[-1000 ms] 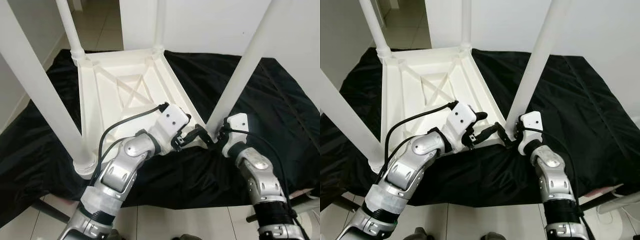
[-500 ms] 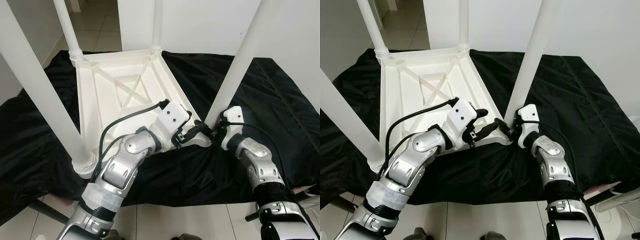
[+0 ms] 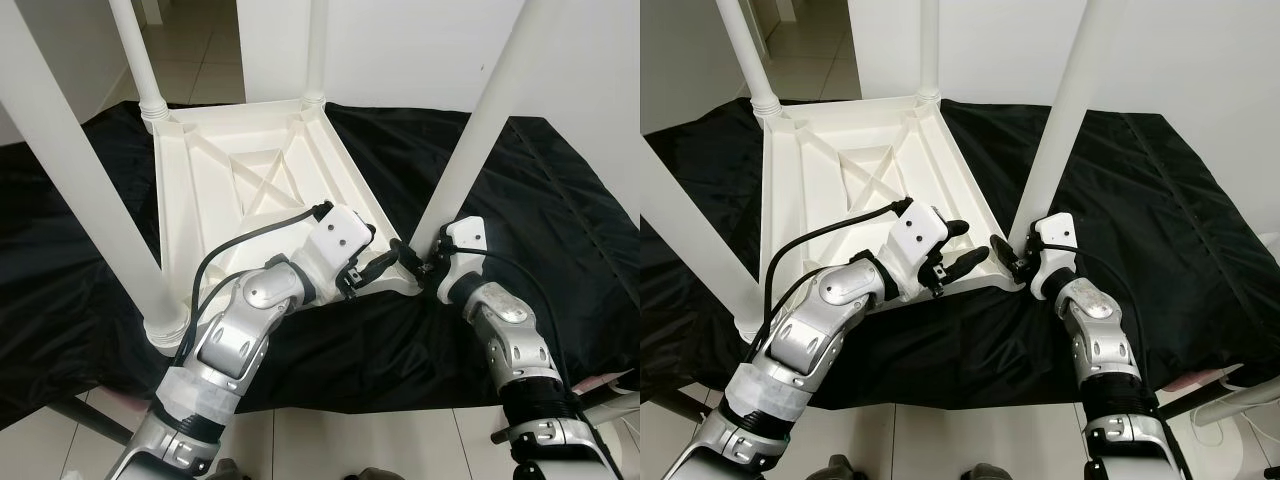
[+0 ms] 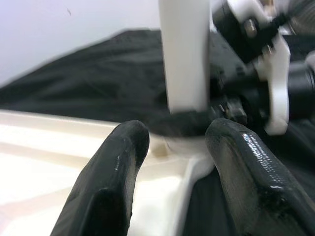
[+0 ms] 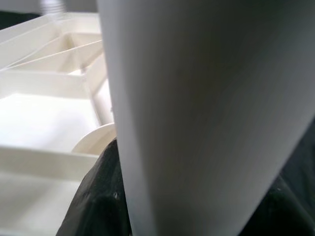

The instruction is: Building children table

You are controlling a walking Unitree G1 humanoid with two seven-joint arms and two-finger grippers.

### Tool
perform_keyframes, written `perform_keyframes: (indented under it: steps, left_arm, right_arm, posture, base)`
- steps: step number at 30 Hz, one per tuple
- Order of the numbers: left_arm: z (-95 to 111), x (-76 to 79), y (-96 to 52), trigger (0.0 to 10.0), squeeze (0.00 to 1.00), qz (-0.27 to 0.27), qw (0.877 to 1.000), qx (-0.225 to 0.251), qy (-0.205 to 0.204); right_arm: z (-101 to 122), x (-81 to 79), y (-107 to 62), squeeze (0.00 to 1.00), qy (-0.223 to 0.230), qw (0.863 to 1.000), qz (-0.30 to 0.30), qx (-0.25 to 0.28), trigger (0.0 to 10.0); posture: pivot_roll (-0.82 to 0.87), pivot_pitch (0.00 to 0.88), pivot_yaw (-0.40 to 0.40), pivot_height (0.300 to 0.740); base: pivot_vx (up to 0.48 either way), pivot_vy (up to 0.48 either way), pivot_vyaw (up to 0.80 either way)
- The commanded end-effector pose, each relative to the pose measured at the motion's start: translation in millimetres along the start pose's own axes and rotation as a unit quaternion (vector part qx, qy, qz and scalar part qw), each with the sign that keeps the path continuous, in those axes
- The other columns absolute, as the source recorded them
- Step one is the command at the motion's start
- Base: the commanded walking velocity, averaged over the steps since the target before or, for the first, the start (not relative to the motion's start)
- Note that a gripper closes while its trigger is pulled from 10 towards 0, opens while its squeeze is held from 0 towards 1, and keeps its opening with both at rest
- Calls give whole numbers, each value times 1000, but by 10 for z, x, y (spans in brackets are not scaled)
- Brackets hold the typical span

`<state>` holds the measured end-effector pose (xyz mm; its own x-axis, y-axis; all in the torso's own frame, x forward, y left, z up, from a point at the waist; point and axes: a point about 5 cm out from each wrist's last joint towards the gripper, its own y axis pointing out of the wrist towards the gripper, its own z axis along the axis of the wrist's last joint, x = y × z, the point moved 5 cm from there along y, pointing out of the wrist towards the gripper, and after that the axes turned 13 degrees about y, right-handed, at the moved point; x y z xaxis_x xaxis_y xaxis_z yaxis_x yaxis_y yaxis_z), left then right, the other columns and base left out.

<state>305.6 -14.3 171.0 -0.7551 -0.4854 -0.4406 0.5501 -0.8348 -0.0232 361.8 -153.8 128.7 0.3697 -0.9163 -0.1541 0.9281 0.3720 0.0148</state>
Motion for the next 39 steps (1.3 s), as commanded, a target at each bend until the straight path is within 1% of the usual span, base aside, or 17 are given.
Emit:
perform_keyframes:
  steps: [1,3,4,5,6,7,8,9,11,13,16,24,25,26,32,37,39]
  left_arm:
    - [-46,90,-28,10000,0,-18,1000,-6,3]
    - [-46,90,-28,10000,0,-18,1000,-6,3]
    - [-79,119,-53,10000,0,-22,1000,-10,2]
    - [-114,145,-78,10000,0,-26,1000,-14,1]
    - [-114,145,-78,10000,0,-26,1000,-14,1]
    - [-137,163,-97,10000,0,-28,999,-17,-1]
    - [-137,163,-97,10000,0,-28,999,-17,-1]
    - [-145,173,-110,10000,0,-30,999,-18,-1]
    - [-145,173,-110,10000,0,-30,999,-18,-1]
    - [-139,169,-116,10000,0,-31,999,-18,0]
    - [-135,161,-116,10000,0,-32,999,-17,1]
    - [-128,124,-114,10000,0,-29,999,-15,6]
    - [-126,120,-114,10000,0,-29,999,-14,7]
    - [-124,117,-114,10000,0,-29,999,-14,8]
    - [-101,109,-116,10000,0,-28,999,-11,10]
    - [-89,105,-111,10000,0,-27,1000,-9,10]
    - [-89,105,-111,10000,0,-27,1000,-9,10]
  right_arm:
    - [-98,-30,-31,0,4,999,-30,-14,10000]
    - [-98,-30,-31,0,4,999,-30,-14,10000]
    - [-97,-41,-47,0,5,999,-47,-9,10000]
    - [-104,-24,-77,0,16,996,-86,-3,10000]
    - [-104,-24,-77,0,16,996,-86,-3,10000]
    - [-110,5,-120,0,26,991,-134,5,10000]
    - [-110,5,-120,0,26,991,-134,5,10000]
    - [-128,9,-174,0,32,983,-180,10,10000]
    - [-128,9,-174,0,32,983,-180,10,10000]
    - [-145,-12,-244,0,31,969,-243,21,10000]
    - [-155,-55,-270,0,28,962,-270,22,10000]
    - [-109,-63,-261,0,33,962,-268,29,10000]
    - [-106,-92,-249,0,38,966,-255,29,10000]
    - [-100,-119,-237,1000,43,969,-241,31,10000]
    - [-32,-154,-229,1000,35,975,-214,43,10000]
    - [-69,-96,-181,1000,13,989,-147,13,10000]
    - [-69,-96,-181,1000,13,989,-147,13,10000]
  posture:
    - [-51,0,-7,740]
    - [-51,0,-7,740]
    - [-52,0,-7,740]
    - [-52,0,-5,740]
    - [-52,0,-5,740]
    - [-52,0,-5,740]
    - [-52,0,-5,740]
    - [-52,0,-3,740]
    - [-52,0,-3,740]
    - [-49,0,-3,740]
    - [-47,0,-3,740]
    - [-46,0,-2,740]
    - [-46,0,-1,740]
    - [-45,0,-1,740]
    - [-44,0,-3,740]
    - [-41,0,-5,740]
    - [-41,0,-5,740]
  base:
    - [0,0,0]
    - [0,0,0]
    - [0,0,0]
    - [0,0,0]
    - [0,0,0]
    - [0,0,0]
    - [0,0,0]
    - [0,0,0]
    - [0,0,0]
    - [0,0,0]
    - [0,0,0]
    - [0,0,0]
    - [0,0,0]
    - [0,0,0]
    - [0,0,0]
    - [0,0,0]
    - [0,0,0]
